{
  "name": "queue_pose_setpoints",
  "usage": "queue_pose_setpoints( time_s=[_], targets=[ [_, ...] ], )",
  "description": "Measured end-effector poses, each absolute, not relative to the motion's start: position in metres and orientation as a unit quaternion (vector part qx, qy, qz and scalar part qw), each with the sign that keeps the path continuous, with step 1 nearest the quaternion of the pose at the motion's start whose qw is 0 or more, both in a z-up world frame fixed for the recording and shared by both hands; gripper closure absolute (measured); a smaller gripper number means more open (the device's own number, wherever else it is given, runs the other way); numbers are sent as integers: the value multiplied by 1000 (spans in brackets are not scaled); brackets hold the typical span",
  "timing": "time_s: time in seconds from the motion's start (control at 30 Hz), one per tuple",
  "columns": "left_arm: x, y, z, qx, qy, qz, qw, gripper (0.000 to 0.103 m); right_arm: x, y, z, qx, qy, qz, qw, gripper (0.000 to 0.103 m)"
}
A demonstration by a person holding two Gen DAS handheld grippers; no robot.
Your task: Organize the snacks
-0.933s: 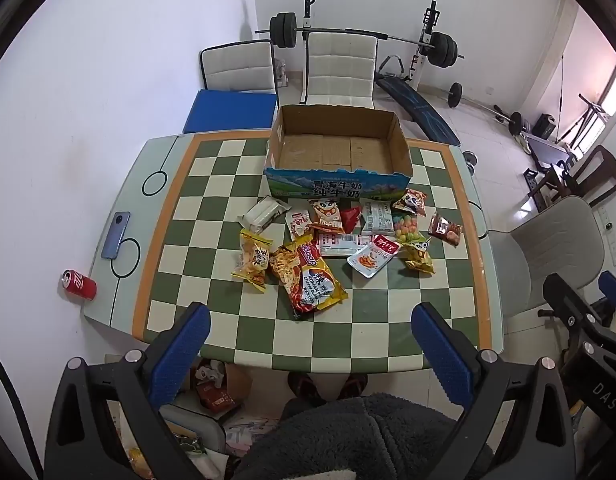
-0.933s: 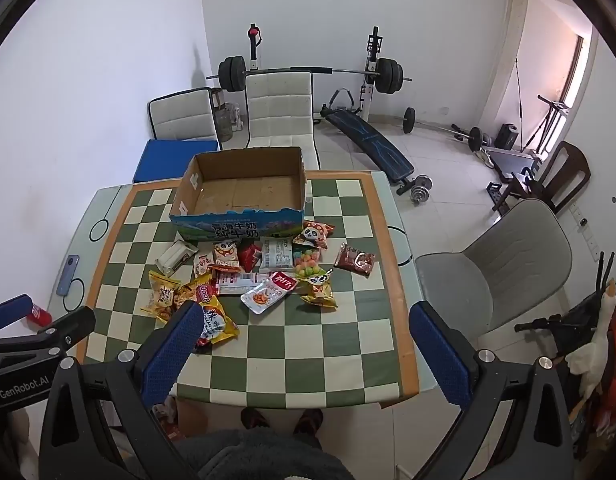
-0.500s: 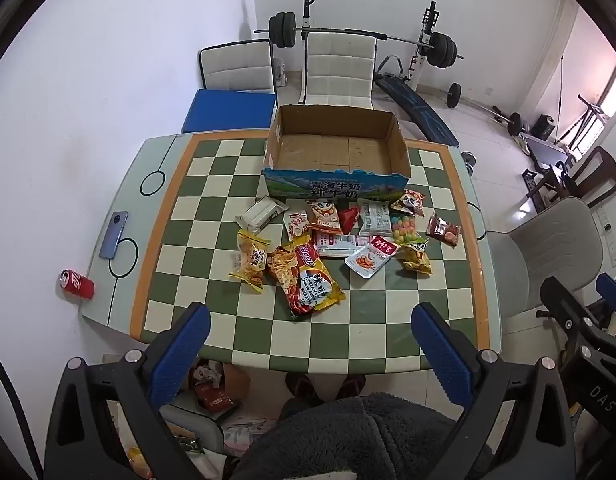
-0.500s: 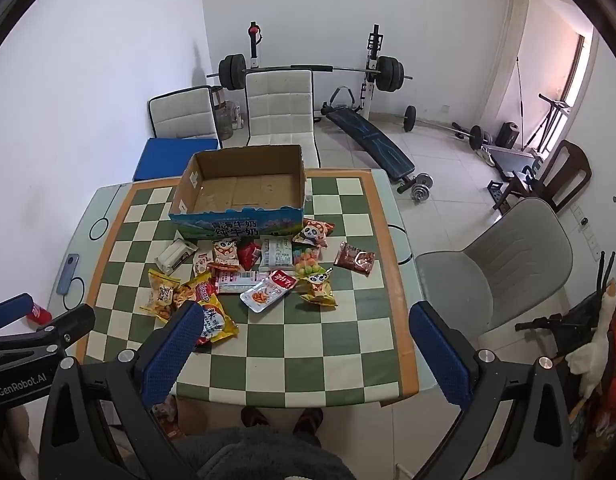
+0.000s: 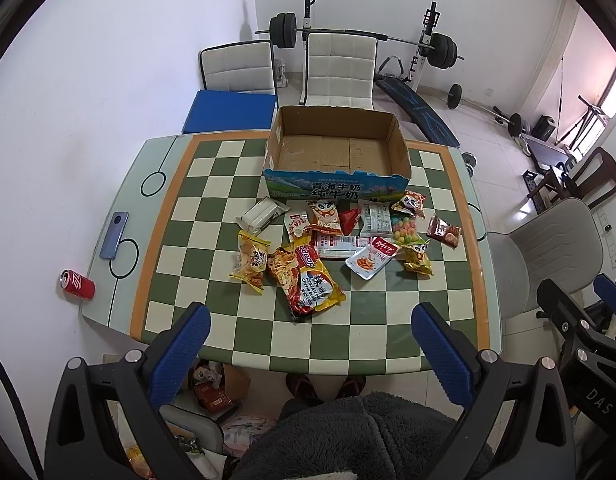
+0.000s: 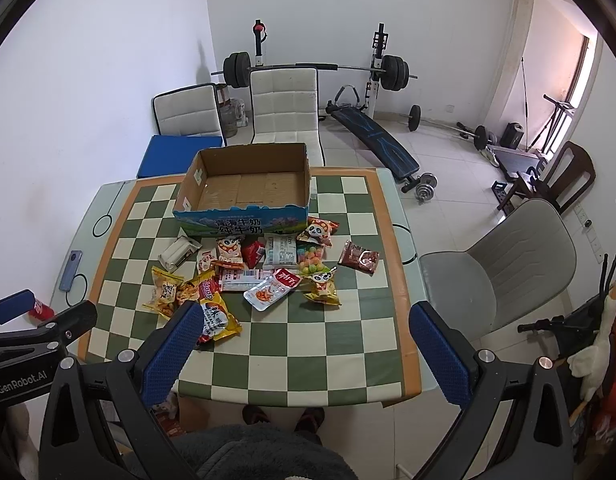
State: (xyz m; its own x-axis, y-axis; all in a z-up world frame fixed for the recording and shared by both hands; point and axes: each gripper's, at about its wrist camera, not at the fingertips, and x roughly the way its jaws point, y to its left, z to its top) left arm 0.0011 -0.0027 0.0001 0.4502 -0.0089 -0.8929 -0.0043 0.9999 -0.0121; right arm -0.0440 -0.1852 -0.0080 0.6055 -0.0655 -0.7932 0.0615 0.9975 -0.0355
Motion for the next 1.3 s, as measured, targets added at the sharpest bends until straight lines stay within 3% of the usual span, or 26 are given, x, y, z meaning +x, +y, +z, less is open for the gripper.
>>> queue_pose_setpoints(
  time_s=[1.3],
  targets=[
    [2,-5,3,-8,525,-3,851,0,-44,-185,-8,-1,445,-34,895,0]
  ],
)
